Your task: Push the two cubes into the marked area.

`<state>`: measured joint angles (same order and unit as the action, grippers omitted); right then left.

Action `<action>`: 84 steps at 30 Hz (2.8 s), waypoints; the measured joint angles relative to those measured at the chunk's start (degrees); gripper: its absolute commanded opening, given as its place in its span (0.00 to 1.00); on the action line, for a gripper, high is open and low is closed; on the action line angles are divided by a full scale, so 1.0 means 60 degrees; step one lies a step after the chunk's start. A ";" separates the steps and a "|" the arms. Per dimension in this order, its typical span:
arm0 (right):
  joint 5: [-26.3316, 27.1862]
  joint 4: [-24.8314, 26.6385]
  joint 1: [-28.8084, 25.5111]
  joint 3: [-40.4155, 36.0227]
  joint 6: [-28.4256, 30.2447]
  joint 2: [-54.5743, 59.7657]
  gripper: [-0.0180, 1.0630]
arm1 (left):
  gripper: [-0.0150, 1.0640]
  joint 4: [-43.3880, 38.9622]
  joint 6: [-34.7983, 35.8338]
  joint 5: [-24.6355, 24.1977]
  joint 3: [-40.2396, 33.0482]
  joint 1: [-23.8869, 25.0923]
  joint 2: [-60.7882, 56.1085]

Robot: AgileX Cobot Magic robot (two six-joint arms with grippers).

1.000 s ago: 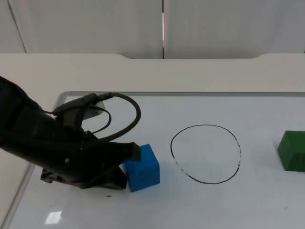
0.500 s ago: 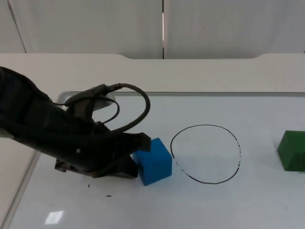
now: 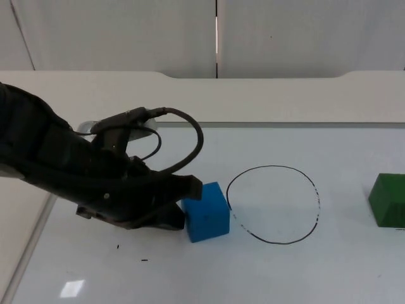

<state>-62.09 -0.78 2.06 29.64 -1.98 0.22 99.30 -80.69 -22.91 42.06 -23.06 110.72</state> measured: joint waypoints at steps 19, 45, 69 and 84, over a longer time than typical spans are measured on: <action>0.0000 0.0018 0.0000 0.0000 0.0000 0.0000 0.99 | 0.01 0.0019 -0.0331 0.0334 0.0734 -0.0762 0.0227; 0.0000 0.0018 0.0000 0.0000 0.0000 0.0000 0.99 | 0.01 0.0019 -0.0331 0.0258 0.1291 -0.1015 0.0541; 0.0000 0.0018 0.0000 0.0000 0.0000 0.0000 0.99 | 0.01 0.0019 -0.0316 0.0207 0.1792 -0.1534 0.1021; 0.0000 0.0018 0.0000 0.0000 0.0000 0.0000 0.99 | 0.01 0.0001 -0.0464 0.1229 0.1932 -0.1534 0.1021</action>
<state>-62.09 -0.67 2.06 29.64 -1.98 0.22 99.30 -83.48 -15.54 53.65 -32.26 116.85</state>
